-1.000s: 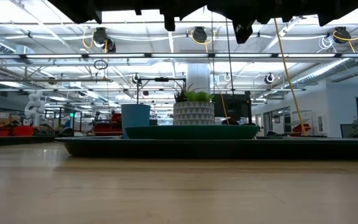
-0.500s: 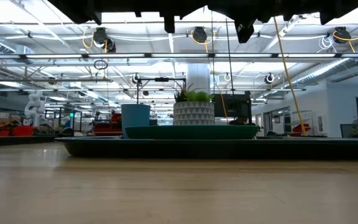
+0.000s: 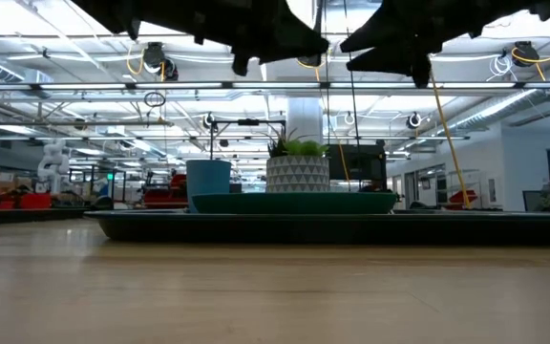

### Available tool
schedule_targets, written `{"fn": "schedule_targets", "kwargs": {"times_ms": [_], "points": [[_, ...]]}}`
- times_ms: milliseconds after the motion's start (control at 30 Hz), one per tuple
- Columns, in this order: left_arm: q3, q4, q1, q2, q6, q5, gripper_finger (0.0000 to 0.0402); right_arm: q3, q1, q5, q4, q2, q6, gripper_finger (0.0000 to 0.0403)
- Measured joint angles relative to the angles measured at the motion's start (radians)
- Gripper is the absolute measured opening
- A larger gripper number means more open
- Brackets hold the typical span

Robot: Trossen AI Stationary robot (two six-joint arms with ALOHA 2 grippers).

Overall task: Pick and place plate/cup/fork/spoon on tray
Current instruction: Put the black spoon to the right side of the pink fork on the black serving tray

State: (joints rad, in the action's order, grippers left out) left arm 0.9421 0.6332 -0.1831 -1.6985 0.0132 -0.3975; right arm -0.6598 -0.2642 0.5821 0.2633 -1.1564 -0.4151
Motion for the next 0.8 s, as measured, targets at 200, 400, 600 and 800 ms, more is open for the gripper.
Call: {"fn": "schedule_targets", "kwargs": {"times_ms": [200, 400, 600, 800], "points": [[0.0, -0.041, -0.062, 0.0, -0.018, -0.255, 0.0005, 0.0, -0.115, 0.249, 0.143, -0.02, 0.071, 0.0199], [0.0, -0.036, -0.101, 0.0, -0.002, -0.463, 0.0005, 0.0, -0.228, 0.439, 0.626, -0.171, 0.452, 0.02], [0.0, -0.025, -0.11, -0.01, 0.03, -0.525, 0.0005, -0.022, -0.231, 0.441, 0.986, -0.35, 0.708, 0.0201], [0.027, -0.014, -0.11, -0.038, 0.084, -0.545, 0.0005, -0.085, -0.178, 0.438, 0.996, -0.437, 0.711, 0.0201]]}}
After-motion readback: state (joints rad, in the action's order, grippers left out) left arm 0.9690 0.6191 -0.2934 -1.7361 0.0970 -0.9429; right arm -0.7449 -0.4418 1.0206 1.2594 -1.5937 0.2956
